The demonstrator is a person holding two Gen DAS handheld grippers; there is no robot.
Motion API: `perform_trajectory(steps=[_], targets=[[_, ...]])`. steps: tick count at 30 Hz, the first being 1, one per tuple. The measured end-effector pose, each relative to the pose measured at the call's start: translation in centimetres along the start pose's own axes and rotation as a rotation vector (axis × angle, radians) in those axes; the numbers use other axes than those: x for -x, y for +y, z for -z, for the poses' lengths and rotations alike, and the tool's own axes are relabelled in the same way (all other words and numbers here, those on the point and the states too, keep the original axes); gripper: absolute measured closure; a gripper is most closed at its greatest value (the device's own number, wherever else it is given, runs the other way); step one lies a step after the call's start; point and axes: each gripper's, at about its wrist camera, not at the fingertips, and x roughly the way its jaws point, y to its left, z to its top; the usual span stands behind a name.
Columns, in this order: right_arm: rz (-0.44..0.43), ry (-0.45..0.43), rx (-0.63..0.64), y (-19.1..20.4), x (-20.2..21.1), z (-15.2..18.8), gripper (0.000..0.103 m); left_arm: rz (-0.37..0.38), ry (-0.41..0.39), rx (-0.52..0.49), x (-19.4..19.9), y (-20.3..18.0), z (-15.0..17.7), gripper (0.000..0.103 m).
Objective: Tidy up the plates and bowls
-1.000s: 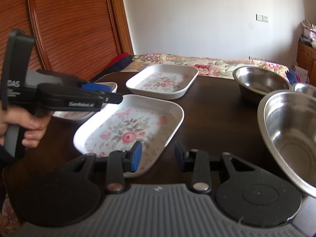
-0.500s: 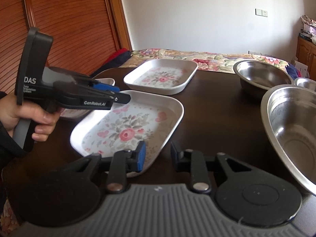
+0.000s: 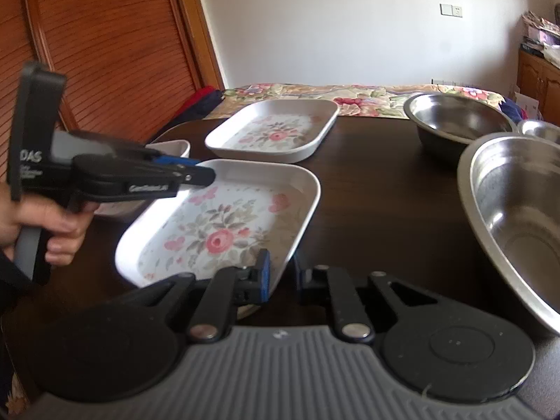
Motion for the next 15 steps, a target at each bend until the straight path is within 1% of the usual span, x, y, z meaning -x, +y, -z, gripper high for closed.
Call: perform_trajectory(steps=[10, 15], targets=[[-0.024, -0.021, -0.05, -0.8, 0.6, 0.0, 0.093, 0.02, -0.056, 0.064, 2.4, 0.2, 0.0, 0.089], [-0.036, -0.04, -0.058, -0.9, 1.1, -0.3, 0.094, 0.016, -0.076, 0.069, 3.7, 0.1, -0.1, 0.089]])
